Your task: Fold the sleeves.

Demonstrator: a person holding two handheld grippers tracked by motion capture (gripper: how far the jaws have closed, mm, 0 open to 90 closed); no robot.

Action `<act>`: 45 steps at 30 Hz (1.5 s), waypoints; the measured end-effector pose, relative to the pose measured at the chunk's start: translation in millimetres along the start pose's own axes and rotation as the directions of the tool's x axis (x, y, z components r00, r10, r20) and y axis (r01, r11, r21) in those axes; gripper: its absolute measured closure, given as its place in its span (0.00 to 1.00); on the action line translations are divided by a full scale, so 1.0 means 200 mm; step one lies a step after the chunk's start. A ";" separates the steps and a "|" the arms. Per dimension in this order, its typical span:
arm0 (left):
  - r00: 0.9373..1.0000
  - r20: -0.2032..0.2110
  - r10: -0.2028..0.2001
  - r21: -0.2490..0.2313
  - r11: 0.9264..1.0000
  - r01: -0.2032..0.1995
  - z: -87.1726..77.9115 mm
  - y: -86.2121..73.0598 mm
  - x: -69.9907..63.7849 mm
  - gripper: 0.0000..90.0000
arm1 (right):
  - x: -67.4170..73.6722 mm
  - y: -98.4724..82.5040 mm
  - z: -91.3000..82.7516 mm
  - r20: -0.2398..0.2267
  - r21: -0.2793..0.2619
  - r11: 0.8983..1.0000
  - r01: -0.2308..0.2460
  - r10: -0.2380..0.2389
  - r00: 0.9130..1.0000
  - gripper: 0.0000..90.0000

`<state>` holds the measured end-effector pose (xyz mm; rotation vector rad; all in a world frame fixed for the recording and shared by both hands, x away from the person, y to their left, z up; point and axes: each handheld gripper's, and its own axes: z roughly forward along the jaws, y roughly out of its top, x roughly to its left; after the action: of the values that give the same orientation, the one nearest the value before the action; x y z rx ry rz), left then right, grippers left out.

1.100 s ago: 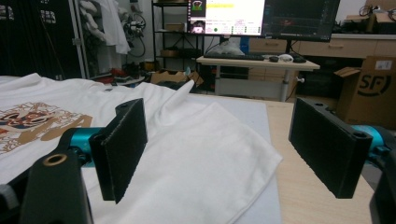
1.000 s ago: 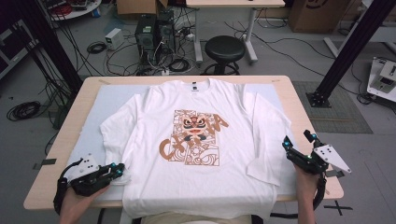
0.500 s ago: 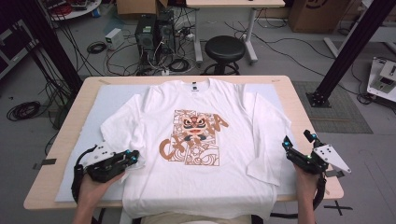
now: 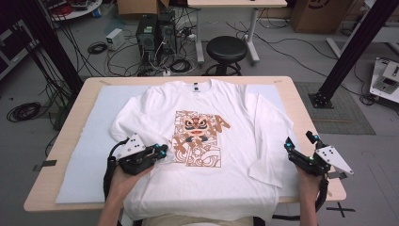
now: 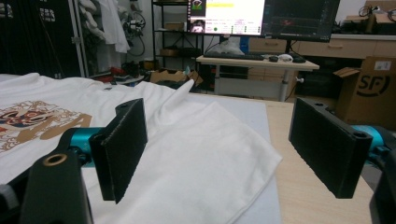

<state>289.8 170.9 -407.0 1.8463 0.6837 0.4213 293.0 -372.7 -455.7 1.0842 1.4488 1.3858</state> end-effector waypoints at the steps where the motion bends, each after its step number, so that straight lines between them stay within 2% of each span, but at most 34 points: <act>1: 1.000 0.002 0.000 0.000 1.000 0.000 0.02 0.01 -0.01 0.96 | 0.00 0.00 0.00 0.000 0.000 1.000 -0.001 0.001 1.000 0.22; 6: 1.000 0.008 0.009 0.021 1.000 -0.009 0.10 0.06 -0.06 0.96 | 0.00 0.00 0.00 -0.001 0.000 1.000 0.003 -0.003 1.000 0.22; 15: 1.000 0.030 0.005 0.025 1.000 -0.006 0.23 0.09 -0.18 0.96 | 0.00 0.00 0.00 0.001 0.000 1.000 0.007 -0.007 1.000 0.22; 17: 0.999 0.041 -0.001 0.017 1.000 0.000 0.26 0.10 -0.20 0.96 | 0.01 0.00 0.00 0.000 0.002 1.000 0.006 -0.006 1.000 0.22; 30: 0.994 0.103 0.021 0.021 1.000 -0.023 0.42 0.13 -0.36 0.96 | 0.01 0.00 0.00 0.001 0.004 1.000 0.010 -0.010 1.000 0.22; 33: 0.992 0.129 0.008 0.010 1.000 -0.009 0.46 0.14 -0.39 0.97 | 0.01 0.00 0.00 0.001 0.006 1.000 0.009 -0.009 1.000 0.22; 38: 0.993 0.115 0.028 0.050 0.998 -0.034 0.54 0.13 -0.41 0.97 | 0.01 0.00 0.00 0.001 0.006 1.000 0.013 -0.013 1.000 0.22; 42: 0.994 0.108 0.027 0.071 0.997 -0.035 0.54 0.12 -0.40 0.95 | 0.01 0.00 0.00 0.000 0.006 1.000 0.012 -0.012 1.000 0.22; 45: 0.993 0.115 0.025 0.112 0.993 -0.038 0.53 0.10 -0.38 0.89 | 0.01 0.00 0.01 0.001 0.007 1.000 0.014 -0.014 1.000 0.22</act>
<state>297.0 40.4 -425.0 1.9749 0.6128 0.2998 293.7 -371.2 -455.4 1.0775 1.4582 1.3713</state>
